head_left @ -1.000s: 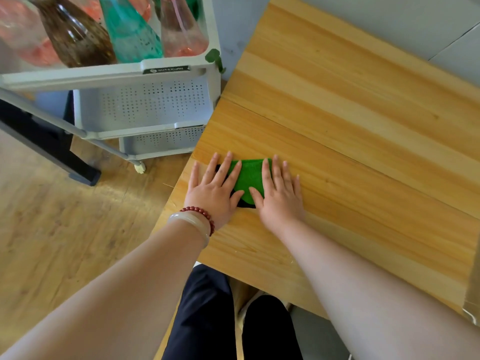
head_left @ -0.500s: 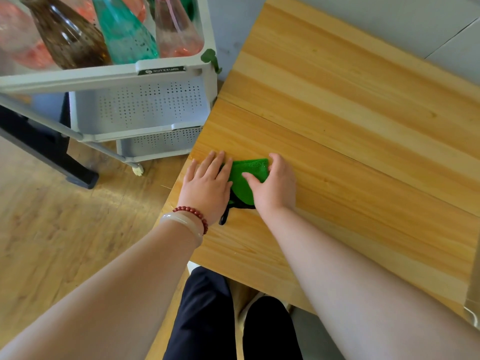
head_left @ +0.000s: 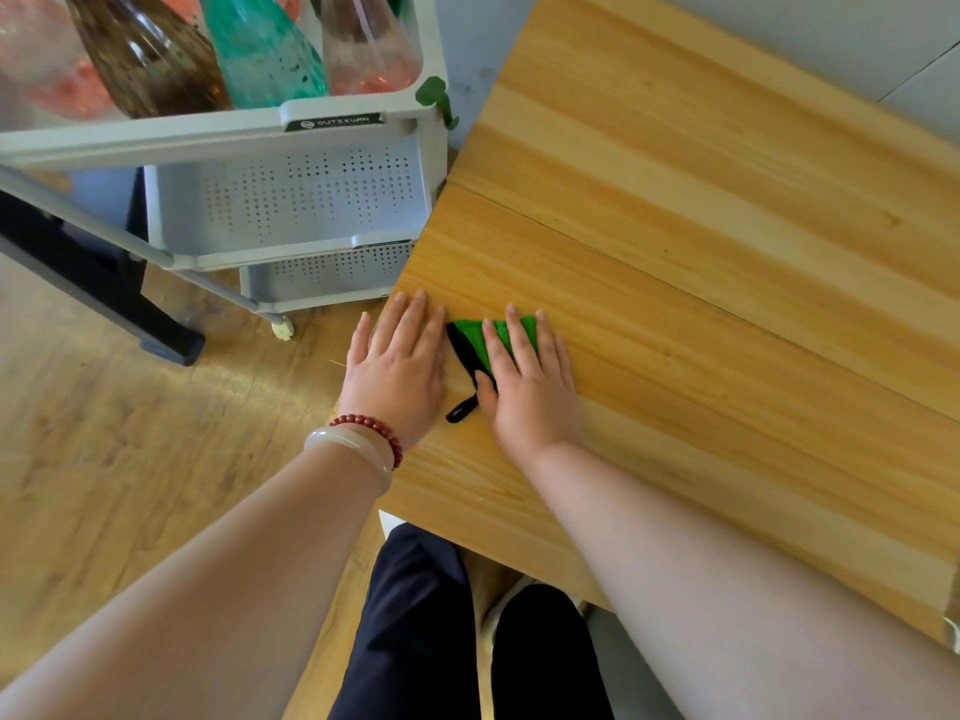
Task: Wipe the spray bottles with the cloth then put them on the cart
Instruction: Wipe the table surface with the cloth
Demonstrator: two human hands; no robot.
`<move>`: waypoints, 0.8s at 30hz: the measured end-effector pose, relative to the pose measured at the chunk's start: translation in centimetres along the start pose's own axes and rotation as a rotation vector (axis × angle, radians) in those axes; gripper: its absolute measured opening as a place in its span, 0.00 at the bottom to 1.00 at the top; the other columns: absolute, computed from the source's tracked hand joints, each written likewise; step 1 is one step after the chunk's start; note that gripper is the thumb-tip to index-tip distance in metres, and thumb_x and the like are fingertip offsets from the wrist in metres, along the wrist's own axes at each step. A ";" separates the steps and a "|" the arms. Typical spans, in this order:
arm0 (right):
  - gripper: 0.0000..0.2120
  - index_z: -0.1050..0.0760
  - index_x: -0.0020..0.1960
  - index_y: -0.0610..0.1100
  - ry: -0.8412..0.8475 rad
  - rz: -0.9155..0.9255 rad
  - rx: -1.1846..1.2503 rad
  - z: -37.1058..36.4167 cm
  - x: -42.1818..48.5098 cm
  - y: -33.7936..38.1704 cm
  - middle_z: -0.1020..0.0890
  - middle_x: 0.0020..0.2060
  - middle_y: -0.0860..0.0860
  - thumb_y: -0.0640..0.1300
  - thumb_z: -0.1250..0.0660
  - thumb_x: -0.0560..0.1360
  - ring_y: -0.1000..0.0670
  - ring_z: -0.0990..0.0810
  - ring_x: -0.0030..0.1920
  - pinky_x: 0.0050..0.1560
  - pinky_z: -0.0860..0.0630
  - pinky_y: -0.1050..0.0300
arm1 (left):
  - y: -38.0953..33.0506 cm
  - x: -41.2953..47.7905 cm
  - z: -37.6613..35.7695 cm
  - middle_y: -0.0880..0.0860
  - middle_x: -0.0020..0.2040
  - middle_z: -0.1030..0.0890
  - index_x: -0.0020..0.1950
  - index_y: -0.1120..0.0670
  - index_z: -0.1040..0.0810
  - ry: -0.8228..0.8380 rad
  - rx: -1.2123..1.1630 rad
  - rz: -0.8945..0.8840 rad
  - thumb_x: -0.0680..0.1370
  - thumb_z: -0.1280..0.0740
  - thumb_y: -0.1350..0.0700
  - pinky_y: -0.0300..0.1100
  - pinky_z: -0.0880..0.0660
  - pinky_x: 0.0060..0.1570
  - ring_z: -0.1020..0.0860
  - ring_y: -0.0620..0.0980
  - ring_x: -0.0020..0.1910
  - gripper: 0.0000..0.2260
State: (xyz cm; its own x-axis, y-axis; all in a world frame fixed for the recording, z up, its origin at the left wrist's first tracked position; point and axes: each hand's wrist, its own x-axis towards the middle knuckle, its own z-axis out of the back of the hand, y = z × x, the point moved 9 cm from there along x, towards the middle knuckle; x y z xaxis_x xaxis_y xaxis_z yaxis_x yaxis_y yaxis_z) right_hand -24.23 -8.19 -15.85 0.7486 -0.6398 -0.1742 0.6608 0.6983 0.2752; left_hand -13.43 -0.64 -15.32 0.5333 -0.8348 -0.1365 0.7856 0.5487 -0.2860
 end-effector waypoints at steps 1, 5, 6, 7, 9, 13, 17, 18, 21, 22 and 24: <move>0.23 0.33 0.74 0.44 -0.024 0.024 0.004 0.0 -0.3 0.1 0.36 0.76 0.44 0.48 0.45 0.81 0.36 0.39 0.75 0.73 0.42 0.40 | 0.0 -0.1 -0.1 0.55 0.77 0.34 0.77 0.54 0.34 -0.004 -0.003 0.002 0.81 0.39 0.54 0.56 0.48 0.74 0.38 0.56 0.77 0.23; 0.25 0.28 0.70 0.40 -0.096 0.107 -0.013 0.2 -0.9 -0.4 0.29 0.71 0.42 0.32 0.31 0.73 0.37 0.30 0.71 0.65 0.31 0.43 | -0.1 -0.5 -0.1 0.55 0.77 0.34 0.77 0.54 0.34 0.011 0.011 -0.010 0.81 0.39 0.54 0.56 0.49 0.74 0.38 0.57 0.77 0.23; 0.28 0.28 0.70 0.39 -0.080 0.107 0.005 0.3 -0.9 -0.6 0.29 0.71 0.42 0.30 0.29 0.71 0.37 0.31 0.71 0.64 0.29 0.42 | -0.1 -0.6 0.0 0.55 0.77 0.34 0.77 0.54 0.34 0.018 0.016 -0.017 0.81 0.39 0.54 0.57 0.49 0.74 0.39 0.57 0.77 0.24; 0.29 0.29 0.71 0.39 -0.065 0.092 0.025 0.5 -1.0 -0.9 0.29 0.72 0.42 0.29 0.29 0.70 0.37 0.31 0.72 0.63 0.27 0.42 | -0.1 -0.6 0.2 0.55 0.77 0.34 0.77 0.54 0.34 0.026 0.016 -0.023 0.81 0.39 0.54 0.57 0.50 0.74 0.39 0.57 0.77 0.24; 0.29 0.31 0.72 0.39 -0.045 0.047 0.065 1.3 -0.9 -1.5 0.32 0.73 0.42 0.29 0.31 0.73 0.37 0.34 0.73 0.62 0.27 0.42 | -0.1 -0.7 0.7 0.55 0.78 0.35 0.77 0.53 0.35 0.034 0.009 -0.029 0.80 0.40 0.55 0.57 0.51 0.75 0.40 0.57 0.78 0.24; 0.26 0.31 0.72 0.38 -0.088 0.004 0.096 4.1 -0.1 -1.2 0.33 0.74 0.41 0.32 0.33 0.76 0.37 0.35 0.74 0.61 0.26 0.42 | -0.6 -0.3 2.9 0.55 0.78 0.36 0.78 0.53 0.35 0.024 0.018 -0.028 0.81 0.41 0.56 0.57 0.51 0.76 0.41 0.57 0.78 0.24; 0.24 0.34 0.74 0.38 -0.114 0.024 0.119 7.0 2.0 0.9 0.36 0.75 0.41 0.34 0.37 0.79 0.38 0.38 0.75 0.67 0.29 0.43 | -1.0 0.8 5.8 0.55 0.80 0.40 0.79 0.53 0.39 0.006 0.031 -0.031 0.83 0.43 0.55 0.56 0.56 0.76 0.46 0.56 0.80 0.24; 0.23 0.36 0.75 0.38 -0.110 0.029 0.121 7.7 2.6 1.5 0.37 0.76 0.42 0.35 0.39 0.80 0.38 0.40 0.76 0.70 0.32 0.43 | -1.0 1.1 6.7 0.55 0.80 0.41 0.80 0.52 0.41 -0.002 0.039 -0.030 0.83 0.44 0.54 0.56 0.56 0.76 0.47 0.55 0.80 0.24; 0.23 0.38 0.76 0.39 -0.149 0.039 0.119 10.5 4.2 3.2 0.39 0.77 0.42 0.36 0.42 0.82 0.39 0.43 0.77 0.73 0.37 0.44 | -0.7 2.0 9.6 0.54 0.81 0.43 0.80 0.51 0.43 -0.028 0.068 -0.035 0.84 0.46 0.53 0.56 0.57 0.77 0.49 0.55 0.80 0.24; 0.23 0.38 0.76 0.39 -0.162 0.045 0.122 11.4 4.7 3.8 0.40 0.77 0.42 0.36 0.42 0.82 0.39 0.44 0.77 0.73 0.37 0.44 | -0.5 2.4 10.5 0.54 0.81 0.44 0.80 0.51 0.43 -0.029 0.075 -0.032 0.84 0.47 0.52 0.56 0.58 0.76 0.50 0.55 0.80 0.24; 0.24 0.40 0.77 0.40 -0.166 0.058 0.122 13.0 5.5 5.0 0.42 0.78 0.43 0.37 0.43 0.82 0.40 0.46 0.78 0.74 0.39 0.45 | 0.2 3.0 12.3 0.54 0.81 0.47 0.81 0.50 0.46 -0.039 0.091 -0.016 0.85 0.48 0.52 0.55 0.60 0.76 0.53 0.54 0.81 0.24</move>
State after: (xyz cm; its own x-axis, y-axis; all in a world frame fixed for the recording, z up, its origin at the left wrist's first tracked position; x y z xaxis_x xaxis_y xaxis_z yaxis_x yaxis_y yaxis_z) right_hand -17.54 -12.44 -3.12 0.7594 -0.6506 0.0010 0.5974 0.6980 0.3949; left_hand -7.85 -2.46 -4.11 0.5313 -0.8418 -0.0953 0.8183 0.5390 -0.1998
